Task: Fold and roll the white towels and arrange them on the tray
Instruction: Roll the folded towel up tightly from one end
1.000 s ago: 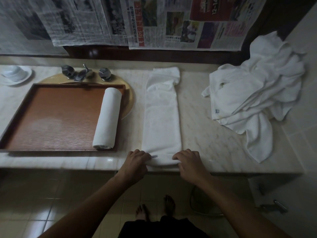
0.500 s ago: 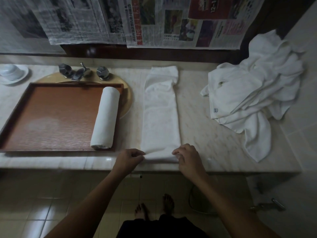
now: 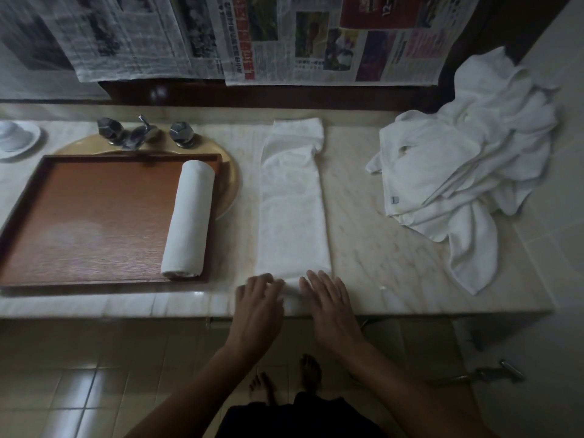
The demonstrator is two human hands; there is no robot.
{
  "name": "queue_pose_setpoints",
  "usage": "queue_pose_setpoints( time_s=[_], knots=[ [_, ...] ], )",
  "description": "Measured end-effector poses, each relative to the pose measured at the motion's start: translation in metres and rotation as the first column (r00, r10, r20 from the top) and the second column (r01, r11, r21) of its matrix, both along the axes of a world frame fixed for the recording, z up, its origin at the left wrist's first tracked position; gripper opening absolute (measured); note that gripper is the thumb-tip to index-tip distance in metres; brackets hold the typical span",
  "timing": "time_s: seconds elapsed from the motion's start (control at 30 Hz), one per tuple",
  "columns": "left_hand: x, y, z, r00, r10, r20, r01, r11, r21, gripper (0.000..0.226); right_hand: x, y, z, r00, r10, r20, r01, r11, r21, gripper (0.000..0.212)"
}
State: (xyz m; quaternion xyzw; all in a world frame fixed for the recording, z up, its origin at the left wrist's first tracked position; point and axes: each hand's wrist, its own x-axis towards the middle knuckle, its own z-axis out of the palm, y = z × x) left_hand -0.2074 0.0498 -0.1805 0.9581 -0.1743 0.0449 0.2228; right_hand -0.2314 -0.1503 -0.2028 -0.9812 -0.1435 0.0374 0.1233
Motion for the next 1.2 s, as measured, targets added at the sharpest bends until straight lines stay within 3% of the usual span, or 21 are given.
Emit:
queue_pose_setpoints(
  time_s=[0.13,0.23,0.33,0.4,0.53,0.67,0.8,0.97,1.07,1.2],
  knots=[
    [0.006,-0.005,-0.014,0.988,-0.149,0.031,0.145,0.985,0.091,0.05,0.007,0.0,0.002,1.0,0.016,-0.013,-0.016,0.999,-0.052,0.099],
    [0.023,0.002,-0.014,0.98,-0.194,0.034,0.189,0.976,0.112,0.042,0.017,-0.002,0.001,1.0,0.017,-0.02,-0.019,0.994,-0.108,0.087],
    [0.034,0.013,-0.013,0.964,-0.264,-0.016,0.264,0.954,0.139,0.049,0.025,-0.003,0.008,0.999,0.035,-0.011,-0.036,0.989,-0.141,0.075],
    [0.038,0.019,-0.013,0.958,-0.283,-0.04,0.285,0.946,0.151,0.061,0.028,-0.004,0.014,0.999,0.053,0.009,-0.051,0.985,-0.166,0.071],
    [0.042,0.02,-0.01,0.959,-0.28,-0.028,0.282,0.952,0.124,0.054,0.028,-0.011,0.018,0.995,0.086,0.05,-0.078,0.985,-0.156,0.064],
    [0.034,0.027,-0.006,0.972,-0.219,-0.084,0.22,0.976,-0.006,0.044,0.024,-0.021,0.021,0.995,0.094,0.02,-0.094,0.995,0.034,0.063],
    [0.026,0.04,-0.004,0.975,-0.151,-0.165,0.132,0.983,-0.125,0.03,0.019,-0.03,0.025,0.998,0.013,-0.056,-0.002,0.98,0.2,0.04],
    [0.037,0.045,0.009,0.923,-0.019,-0.385,-0.09,0.961,-0.263,0.017,0.033,-0.032,0.036,0.981,-0.065,-0.184,0.102,0.974,0.202,0.023],
    [0.044,0.049,0.013,0.864,0.047,-0.502,-0.2,0.946,-0.255,0.011,0.043,-0.031,0.039,0.961,-0.11,-0.253,0.169,0.959,0.225,0.018],
    [0.05,0.05,0.014,0.814,0.084,-0.575,-0.263,0.935,-0.237,0.013,0.05,-0.02,0.042,0.968,-0.178,-0.176,0.203,0.97,0.136,0.029]
  ],
)
